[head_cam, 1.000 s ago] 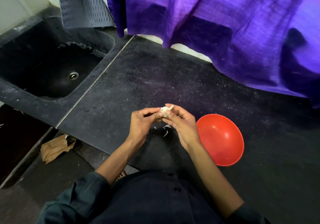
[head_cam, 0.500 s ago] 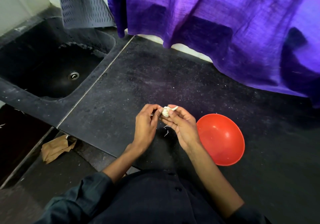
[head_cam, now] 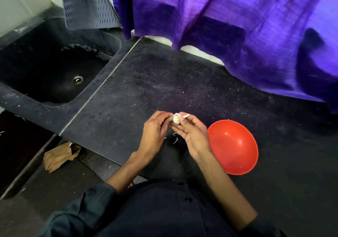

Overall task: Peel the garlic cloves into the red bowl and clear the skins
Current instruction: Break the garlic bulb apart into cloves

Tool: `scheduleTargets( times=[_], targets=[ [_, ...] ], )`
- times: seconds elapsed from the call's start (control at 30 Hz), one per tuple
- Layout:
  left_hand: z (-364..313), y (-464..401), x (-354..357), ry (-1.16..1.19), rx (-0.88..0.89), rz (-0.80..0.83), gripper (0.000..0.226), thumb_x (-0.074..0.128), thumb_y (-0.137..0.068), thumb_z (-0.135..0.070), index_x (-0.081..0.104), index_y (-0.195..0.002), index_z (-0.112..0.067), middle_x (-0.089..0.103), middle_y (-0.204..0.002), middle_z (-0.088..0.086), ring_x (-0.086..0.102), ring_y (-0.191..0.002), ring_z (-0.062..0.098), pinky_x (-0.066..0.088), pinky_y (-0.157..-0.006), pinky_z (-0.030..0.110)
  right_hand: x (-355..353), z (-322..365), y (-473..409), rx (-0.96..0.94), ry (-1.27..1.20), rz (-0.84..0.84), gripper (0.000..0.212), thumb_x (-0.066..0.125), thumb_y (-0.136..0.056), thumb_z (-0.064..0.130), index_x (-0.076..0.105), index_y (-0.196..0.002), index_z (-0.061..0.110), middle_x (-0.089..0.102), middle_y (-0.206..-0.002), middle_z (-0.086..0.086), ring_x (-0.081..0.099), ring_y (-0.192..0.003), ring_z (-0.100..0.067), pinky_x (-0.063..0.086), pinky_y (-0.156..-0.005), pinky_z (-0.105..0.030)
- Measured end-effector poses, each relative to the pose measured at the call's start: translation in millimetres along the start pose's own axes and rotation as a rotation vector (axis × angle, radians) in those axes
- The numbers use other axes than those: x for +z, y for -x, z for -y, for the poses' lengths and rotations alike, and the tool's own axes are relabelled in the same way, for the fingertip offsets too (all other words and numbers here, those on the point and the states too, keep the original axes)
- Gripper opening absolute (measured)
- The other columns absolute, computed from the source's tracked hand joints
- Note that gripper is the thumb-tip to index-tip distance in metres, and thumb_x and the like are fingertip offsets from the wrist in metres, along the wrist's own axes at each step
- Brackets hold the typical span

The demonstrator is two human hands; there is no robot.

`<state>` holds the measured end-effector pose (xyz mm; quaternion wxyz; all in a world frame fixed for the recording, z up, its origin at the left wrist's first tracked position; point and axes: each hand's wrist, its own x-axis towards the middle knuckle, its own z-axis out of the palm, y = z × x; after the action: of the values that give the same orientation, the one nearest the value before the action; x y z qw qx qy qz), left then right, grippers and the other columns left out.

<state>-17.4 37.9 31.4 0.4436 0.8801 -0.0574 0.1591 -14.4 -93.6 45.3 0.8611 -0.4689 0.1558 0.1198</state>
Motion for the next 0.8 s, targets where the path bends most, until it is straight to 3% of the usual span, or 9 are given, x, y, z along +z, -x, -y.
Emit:
scheduleTargets(
  times=[0.2,0.4,0.5,0.57,0.8],
  targets=[
    [0,0,-2,-0.065,0.034,-0.011,0.013,0.061,-0.093,-0.005,0.07,-0.102,-0.002,0.066,-0.096,0.004,0.057,-0.082,0.003,0.04,-0.079,0.002,0,-1,0,-0.003,0.017,0.03,0.013,0.055,-0.093,-0.001,0.062,-0.104,0.003,0.07,-0.098,-0.016,0.071,-0.088,-0.023,0.058,-0.076,-0.032],
    [8,1,-2,0.06,-0.174,-0.033,0.012,0.062,-0.093,-0.011,0.071,-0.101,-0.009,0.069,-0.097,0.001,0.063,-0.083,0.007,0.048,-0.077,0.012,-3,-3,1,-0.024,0.074,0.077,0.016,0.051,-0.095,-0.003,0.061,-0.106,0.004,0.069,-0.102,-0.014,0.069,-0.091,-0.028,0.058,-0.084,-0.041],
    [10,0,-6,0.251,-0.332,0.005,0.011,0.065,-0.092,-0.014,0.073,-0.099,-0.016,0.071,-0.092,-0.006,0.068,-0.08,0.01,0.056,-0.076,0.026,-4,-2,2,-0.05,0.137,0.07,0.019,0.051,-0.094,-0.004,0.061,-0.107,0.006,0.069,-0.1,-0.009,0.069,-0.089,-0.025,0.059,-0.08,-0.036],
    [6,0,-9,0.399,-0.421,0.04,0.011,0.067,-0.09,-0.013,0.072,-0.094,-0.022,0.073,-0.086,-0.007,0.07,-0.072,0.01,0.058,-0.069,0.027,-4,-4,1,-0.07,0.201,0.059,0.021,0.055,-0.092,-0.004,0.063,-0.106,0.01,0.067,-0.102,-0.006,0.064,-0.095,-0.022,0.056,-0.076,-0.03],
    [6,0,-10,0.503,-0.501,0.027,0.009,0.073,-0.084,-0.021,0.07,-0.08,-0.015,0.07,-0.067,0.0,0.065,-0.061,0.013,0.059,-0.062,0.036,-8,-5,0,-0.083,0.27,0.082,0.029,0.057,-0.093,0.001,0.06,-0.116,0.017,0.069,-0.106,-0.004,0.064,-0.096,-0.018,0.051,-0.073,-0.028]
  ],
)
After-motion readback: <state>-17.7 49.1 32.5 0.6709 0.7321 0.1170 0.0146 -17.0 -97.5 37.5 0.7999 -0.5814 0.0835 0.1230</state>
